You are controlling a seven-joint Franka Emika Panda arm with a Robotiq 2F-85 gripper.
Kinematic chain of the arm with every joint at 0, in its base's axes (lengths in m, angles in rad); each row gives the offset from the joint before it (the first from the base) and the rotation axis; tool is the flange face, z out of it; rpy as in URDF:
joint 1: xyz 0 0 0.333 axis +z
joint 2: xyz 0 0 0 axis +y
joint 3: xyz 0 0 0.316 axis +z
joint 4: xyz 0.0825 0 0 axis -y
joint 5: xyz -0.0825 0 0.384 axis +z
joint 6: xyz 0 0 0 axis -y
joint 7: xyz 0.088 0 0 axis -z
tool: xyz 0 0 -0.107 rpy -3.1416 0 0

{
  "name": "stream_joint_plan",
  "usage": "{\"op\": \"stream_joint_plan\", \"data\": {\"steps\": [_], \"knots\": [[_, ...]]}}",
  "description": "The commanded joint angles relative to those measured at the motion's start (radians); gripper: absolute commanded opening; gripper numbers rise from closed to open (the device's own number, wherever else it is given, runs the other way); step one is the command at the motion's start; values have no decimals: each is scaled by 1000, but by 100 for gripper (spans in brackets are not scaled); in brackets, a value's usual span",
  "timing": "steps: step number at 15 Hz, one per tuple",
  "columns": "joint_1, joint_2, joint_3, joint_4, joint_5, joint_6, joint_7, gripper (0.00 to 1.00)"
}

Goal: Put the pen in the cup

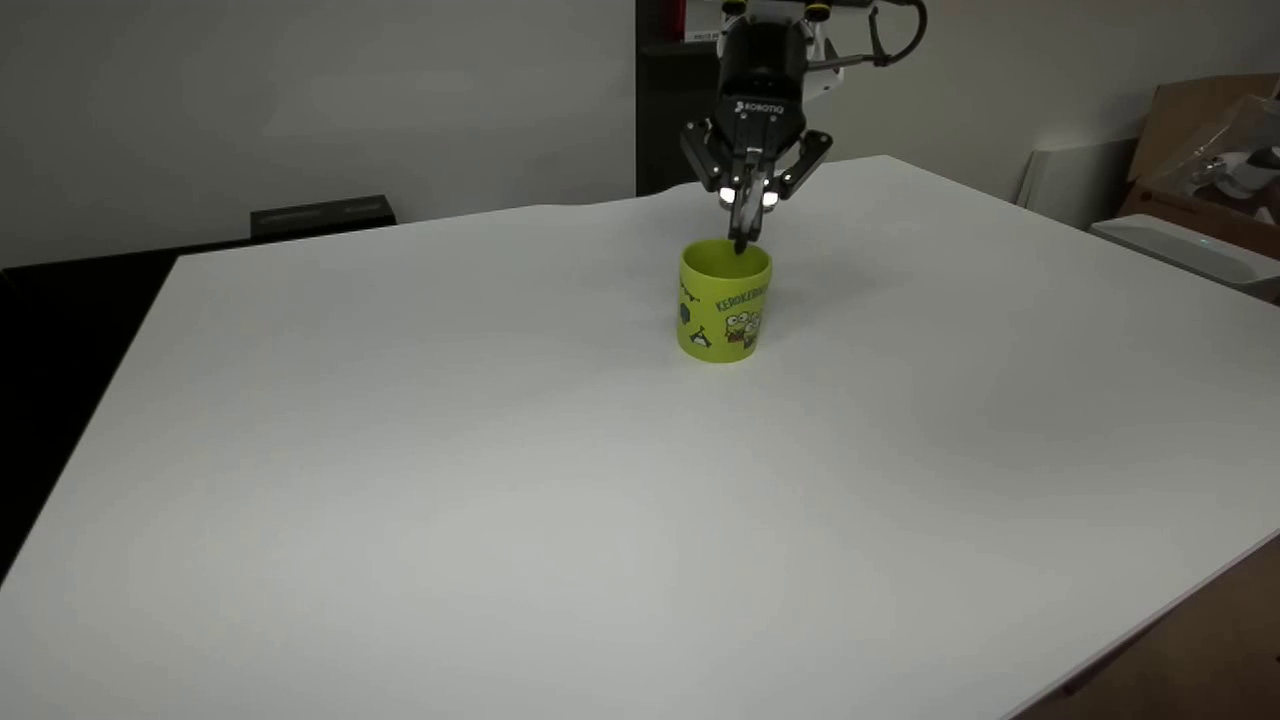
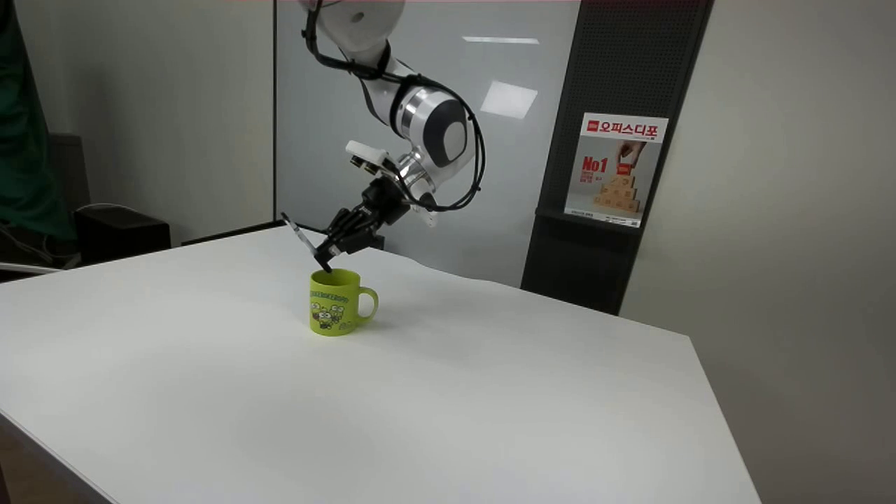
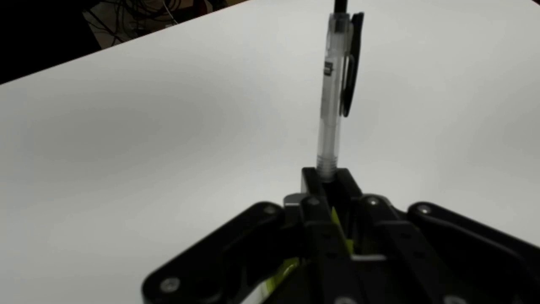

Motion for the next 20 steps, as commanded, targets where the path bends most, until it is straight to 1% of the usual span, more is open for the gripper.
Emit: {"op": "stream_joint_plan", "data": {"steps": [1, 6, 7, 8, 10, 11, 15, 17, 18, 20], "knots": [[-27, 87, 22, 141, 22, -40, 44, 3], [-43, 135, 34, 203, 21, -44, 57, 3], [-46, 142, 35, 214, 20, -45, 60, 38], [-47, 149, 37, 225, 19, -45, 61, 39], [-51, 160, 42, 243, 21, -45, 65, 51], [-54, 162, 45, 248, 21, -43, 64, 59], [-57, 157, 52, 259, 19, -31, 59, 85], [-37, 131, 32, 244, 15, 9, 57, 98], [-24, 114, 22, 236, 2, 26, 69, 99], [-13, 86, 21, 222, 1, 35, 90, 100]]}}
